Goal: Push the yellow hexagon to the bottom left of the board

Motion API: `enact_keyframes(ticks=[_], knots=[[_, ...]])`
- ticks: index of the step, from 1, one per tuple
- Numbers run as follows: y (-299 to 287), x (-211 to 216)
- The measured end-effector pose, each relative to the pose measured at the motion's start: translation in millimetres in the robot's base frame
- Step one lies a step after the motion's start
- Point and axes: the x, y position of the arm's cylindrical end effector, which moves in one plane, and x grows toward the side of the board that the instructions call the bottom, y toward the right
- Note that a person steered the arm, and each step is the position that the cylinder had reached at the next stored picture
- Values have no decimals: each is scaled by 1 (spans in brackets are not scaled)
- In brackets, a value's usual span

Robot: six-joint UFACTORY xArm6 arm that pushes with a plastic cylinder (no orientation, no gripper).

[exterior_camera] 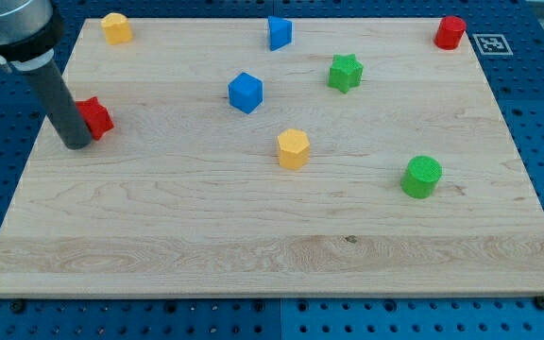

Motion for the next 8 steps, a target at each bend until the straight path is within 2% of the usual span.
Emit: enact_keyframes(ticks=[1,2,3,4,5,6,8], knots=[[-3,1],[4,31],[72,52],[152,53],[168,54],[169,54],[227,7]])
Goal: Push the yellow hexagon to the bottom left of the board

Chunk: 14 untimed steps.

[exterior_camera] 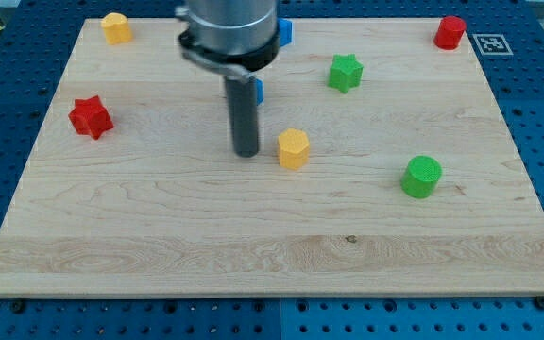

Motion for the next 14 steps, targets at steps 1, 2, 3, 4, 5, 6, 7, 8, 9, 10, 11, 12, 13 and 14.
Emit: enact_keyframes(ticks=[1,2,3,4,5,6,7,8,9,10,11,12,13,14], knots=[[50,-13],[94,-14],[113,-14],[112,-12],[87,2],[58,20],[42,38],[36,65],[30,84],[26,89],[25,82],[24,72],[18,72],[5,72]])
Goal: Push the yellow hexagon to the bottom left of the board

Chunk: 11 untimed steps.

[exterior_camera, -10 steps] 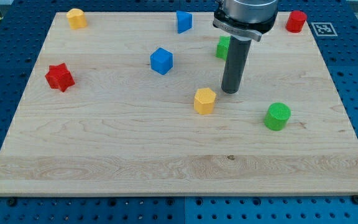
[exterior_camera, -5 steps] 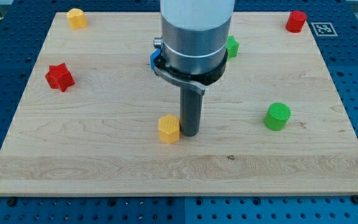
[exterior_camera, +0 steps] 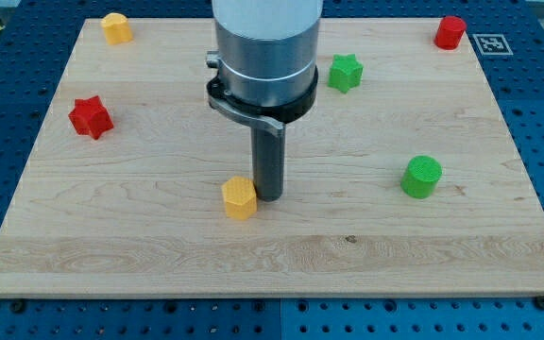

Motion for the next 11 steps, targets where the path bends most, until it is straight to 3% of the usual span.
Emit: enact_keyframes(ticks=[4,6,7,11], knots=[[-105,62],[-18,79],[-18,80],[-142,71]])
